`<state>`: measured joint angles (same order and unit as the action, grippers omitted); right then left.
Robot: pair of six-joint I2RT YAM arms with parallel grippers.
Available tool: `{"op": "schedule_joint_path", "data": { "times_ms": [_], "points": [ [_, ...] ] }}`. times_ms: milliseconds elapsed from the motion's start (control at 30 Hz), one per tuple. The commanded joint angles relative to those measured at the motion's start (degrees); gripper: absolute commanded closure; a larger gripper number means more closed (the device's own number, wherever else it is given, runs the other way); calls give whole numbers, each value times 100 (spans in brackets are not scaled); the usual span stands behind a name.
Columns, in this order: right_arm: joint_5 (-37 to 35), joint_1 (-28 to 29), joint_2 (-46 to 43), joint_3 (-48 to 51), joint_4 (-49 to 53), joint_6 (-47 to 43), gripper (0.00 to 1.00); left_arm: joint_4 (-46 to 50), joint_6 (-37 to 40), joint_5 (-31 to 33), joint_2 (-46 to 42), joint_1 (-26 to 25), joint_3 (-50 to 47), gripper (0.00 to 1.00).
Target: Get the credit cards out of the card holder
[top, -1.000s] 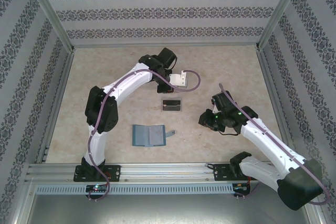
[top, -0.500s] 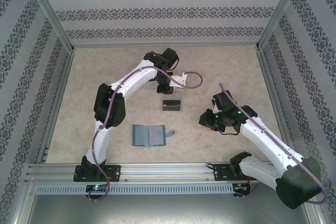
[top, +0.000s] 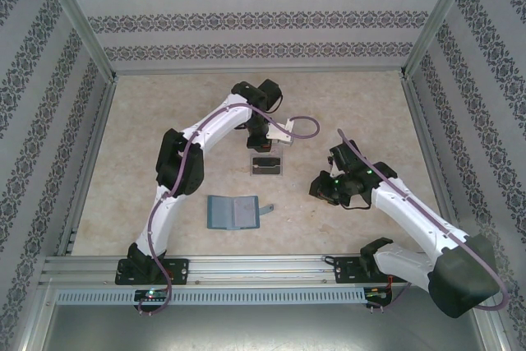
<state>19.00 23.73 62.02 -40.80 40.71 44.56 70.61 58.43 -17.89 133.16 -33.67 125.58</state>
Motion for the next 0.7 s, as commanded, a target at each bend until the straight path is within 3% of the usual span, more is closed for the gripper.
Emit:
{"op": "schedule_joint_path", "data": {
  "times_ms": [0,100,367,667],
  "points": [
    [77,-52,11,1,-13,-87,74,358,55,96,78,45,318,81],
    [74,-51,-23,-24,-4,-83,74,-79,-118,416,-72,45,310,75],
    [107,-29,-113,-78,-25,-11,74,-1229,-699,693,-867,36,-443,74],
    [117,363,147,-214,-329,134,74,-2984,-3147,821,-2269,36,-2291,79]
  ]
}}
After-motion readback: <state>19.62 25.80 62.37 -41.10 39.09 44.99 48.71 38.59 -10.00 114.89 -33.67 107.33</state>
